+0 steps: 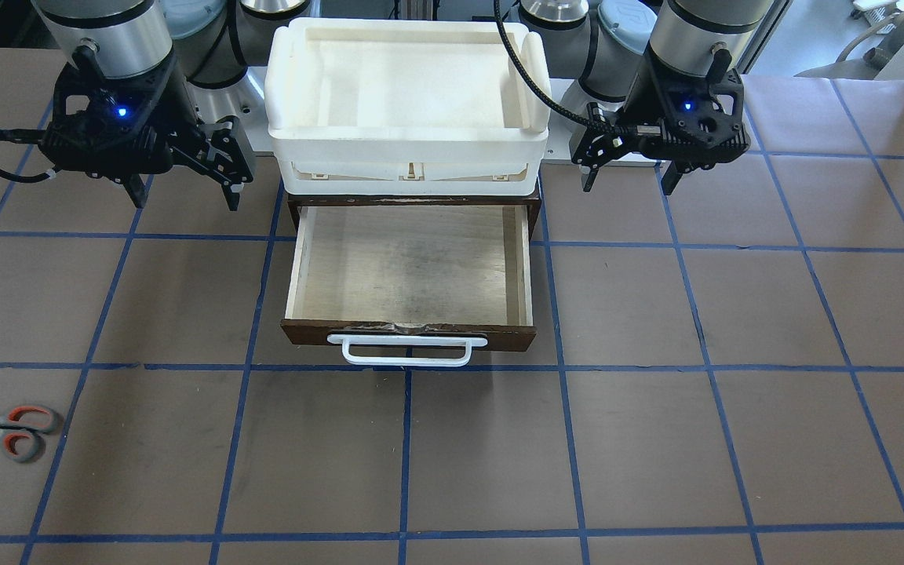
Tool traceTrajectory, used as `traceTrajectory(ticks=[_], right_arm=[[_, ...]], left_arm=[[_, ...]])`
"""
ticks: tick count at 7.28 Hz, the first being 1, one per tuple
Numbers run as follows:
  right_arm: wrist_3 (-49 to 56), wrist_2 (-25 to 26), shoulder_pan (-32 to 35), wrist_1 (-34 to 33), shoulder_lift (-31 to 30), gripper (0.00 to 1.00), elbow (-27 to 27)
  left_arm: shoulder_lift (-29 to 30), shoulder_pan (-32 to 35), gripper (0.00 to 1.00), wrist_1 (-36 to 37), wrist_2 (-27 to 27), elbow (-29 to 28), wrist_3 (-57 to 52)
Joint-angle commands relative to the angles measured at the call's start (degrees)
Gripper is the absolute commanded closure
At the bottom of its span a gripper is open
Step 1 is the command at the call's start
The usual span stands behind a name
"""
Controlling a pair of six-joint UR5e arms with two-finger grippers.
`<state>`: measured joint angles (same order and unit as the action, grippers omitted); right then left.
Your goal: Put scissors in drawer and close it
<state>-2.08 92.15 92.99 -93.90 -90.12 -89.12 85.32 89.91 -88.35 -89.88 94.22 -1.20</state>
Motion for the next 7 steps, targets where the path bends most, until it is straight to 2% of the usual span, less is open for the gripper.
traceTrajectory(ticks=[1,5,6,7], right_arm=[[-0.12,-0.13,0.00,-0.32,0.04,0.00,0.00],[0.67,-0.13,0.00,-0.32,0.39,0.00,-0.09],[2.93,-0.04,-1.30,-0.41,0.56,0.00,-0.09],[10.79,-0.22,-3.06,-0.41,0.65,0.00,-0.09]], left_arm=[[-0.06,0.09,0.00,0.02,0.06,0.00,0.05],[-0.15,0.18,0.00,0.02,0.06,0.00,0.05],[-0.15,0.18,0.00,0.02,0.15,0.00,0.05],[0.02,0.18,0.00,0.02,-0.03,0.00,0.05]])
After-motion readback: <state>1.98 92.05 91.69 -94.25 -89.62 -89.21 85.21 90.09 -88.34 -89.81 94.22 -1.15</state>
